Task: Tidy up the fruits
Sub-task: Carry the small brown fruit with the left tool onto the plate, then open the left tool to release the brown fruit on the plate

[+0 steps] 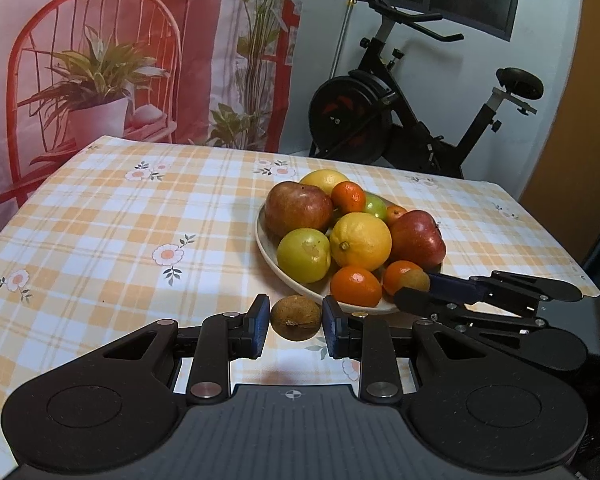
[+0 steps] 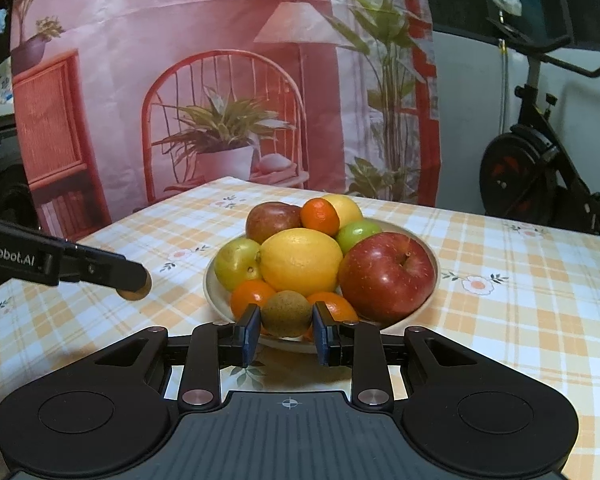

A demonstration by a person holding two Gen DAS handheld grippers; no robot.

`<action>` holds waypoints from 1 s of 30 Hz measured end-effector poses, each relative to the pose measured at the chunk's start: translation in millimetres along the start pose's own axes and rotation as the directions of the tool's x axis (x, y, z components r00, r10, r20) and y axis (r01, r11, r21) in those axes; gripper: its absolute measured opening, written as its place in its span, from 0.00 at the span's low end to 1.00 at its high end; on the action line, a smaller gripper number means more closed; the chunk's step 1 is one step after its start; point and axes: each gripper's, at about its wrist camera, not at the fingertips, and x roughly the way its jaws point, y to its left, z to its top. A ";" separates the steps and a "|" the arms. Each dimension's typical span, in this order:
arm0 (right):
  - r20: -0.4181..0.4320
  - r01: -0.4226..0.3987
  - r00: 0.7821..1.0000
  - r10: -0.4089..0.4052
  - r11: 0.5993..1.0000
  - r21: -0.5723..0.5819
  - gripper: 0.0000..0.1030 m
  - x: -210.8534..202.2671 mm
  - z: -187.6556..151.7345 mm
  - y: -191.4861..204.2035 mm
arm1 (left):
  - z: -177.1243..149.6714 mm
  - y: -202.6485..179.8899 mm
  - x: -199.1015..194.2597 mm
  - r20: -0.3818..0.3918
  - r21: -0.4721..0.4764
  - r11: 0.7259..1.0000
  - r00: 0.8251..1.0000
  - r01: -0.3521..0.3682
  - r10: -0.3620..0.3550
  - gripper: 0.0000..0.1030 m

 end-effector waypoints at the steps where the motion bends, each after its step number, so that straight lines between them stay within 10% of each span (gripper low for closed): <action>1: 0.001 0.000 1.000 0.000 1.000 0.003 0.26 -0.1 0.1 -0.4 | 0.0 0.0 0.6 -0.003 -0.001 1.000 1.000 -0.001 0.001 0.29; 30: 0.122 0.027 0.992 -0.045 0.989 0.145 0.39 -20.3 -4.4 -24.7 | 54.9 -16.2 43.7 0.022 0.026 1.000 1.000 0.007 -0.007 0.29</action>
